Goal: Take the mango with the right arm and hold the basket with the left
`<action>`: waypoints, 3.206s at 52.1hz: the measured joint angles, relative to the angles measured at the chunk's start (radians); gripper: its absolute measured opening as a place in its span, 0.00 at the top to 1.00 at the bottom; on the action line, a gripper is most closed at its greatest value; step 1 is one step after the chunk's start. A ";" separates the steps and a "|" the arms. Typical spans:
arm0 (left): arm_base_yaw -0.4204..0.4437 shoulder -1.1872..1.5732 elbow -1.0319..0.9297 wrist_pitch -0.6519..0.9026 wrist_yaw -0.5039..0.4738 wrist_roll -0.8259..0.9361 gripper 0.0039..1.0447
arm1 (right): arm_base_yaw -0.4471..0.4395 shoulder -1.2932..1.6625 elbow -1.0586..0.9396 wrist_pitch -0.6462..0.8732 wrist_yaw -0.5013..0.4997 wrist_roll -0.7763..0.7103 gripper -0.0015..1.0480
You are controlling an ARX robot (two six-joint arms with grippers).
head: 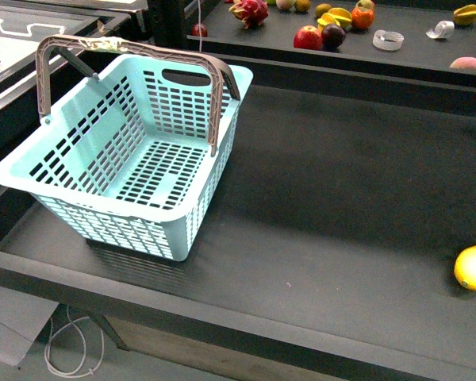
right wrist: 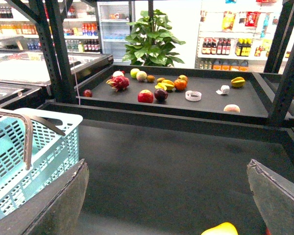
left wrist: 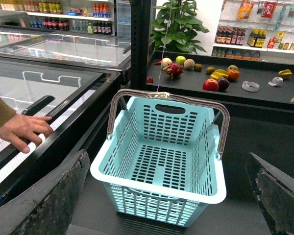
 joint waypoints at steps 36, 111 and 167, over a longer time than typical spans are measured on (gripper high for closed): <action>0.000 0.000 0.000 0.000 0.000 0.000 0.08 | 0.000 0.000 0.000 0.000 0.000 0.000 0.08; -0.254 1.928 0.845 0.772 -0.294 -0.896 0.08 | 0.000 0.000 0.000 0.000 0.000 0.000 0.08; -0.280 2.411 1.508 0.472 -0.257 -1.157 0.24 | 0.000 0.000 0.000 0.000 0.000 0.000 0.08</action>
